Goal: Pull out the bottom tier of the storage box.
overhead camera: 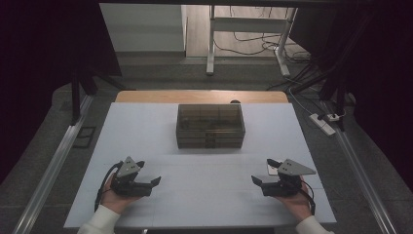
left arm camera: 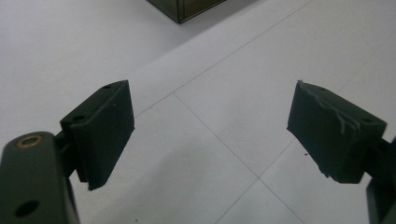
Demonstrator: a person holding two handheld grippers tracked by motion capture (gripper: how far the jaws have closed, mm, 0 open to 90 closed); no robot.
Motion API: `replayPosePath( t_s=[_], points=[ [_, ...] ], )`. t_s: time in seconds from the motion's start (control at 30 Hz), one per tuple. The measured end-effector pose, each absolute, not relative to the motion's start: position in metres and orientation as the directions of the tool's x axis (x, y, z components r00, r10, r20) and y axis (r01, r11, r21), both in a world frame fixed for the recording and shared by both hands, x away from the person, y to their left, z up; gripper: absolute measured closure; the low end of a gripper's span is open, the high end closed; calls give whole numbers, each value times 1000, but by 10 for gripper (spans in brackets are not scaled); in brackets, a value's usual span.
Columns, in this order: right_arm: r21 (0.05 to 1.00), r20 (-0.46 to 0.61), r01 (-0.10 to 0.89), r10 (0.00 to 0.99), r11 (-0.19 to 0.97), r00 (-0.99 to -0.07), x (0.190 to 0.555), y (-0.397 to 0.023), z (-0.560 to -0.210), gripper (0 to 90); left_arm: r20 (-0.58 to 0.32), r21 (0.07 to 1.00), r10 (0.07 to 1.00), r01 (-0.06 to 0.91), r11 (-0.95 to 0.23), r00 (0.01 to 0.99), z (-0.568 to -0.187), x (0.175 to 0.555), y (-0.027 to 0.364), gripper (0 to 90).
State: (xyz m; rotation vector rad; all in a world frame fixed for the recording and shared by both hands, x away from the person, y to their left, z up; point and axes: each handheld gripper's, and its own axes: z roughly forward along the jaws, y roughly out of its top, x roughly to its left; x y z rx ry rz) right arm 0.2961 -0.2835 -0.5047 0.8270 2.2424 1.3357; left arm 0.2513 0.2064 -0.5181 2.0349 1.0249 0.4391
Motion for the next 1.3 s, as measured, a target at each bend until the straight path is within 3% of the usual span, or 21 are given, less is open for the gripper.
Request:
replayPosePath(
  t_s=[1.3],
  points=[
    [875, -60, 265, 633, 406, -772, 291, -250, -514, 129, -39, 779, 796, 517, -354, 604, -522, 253, 207, 147]
  ],
)
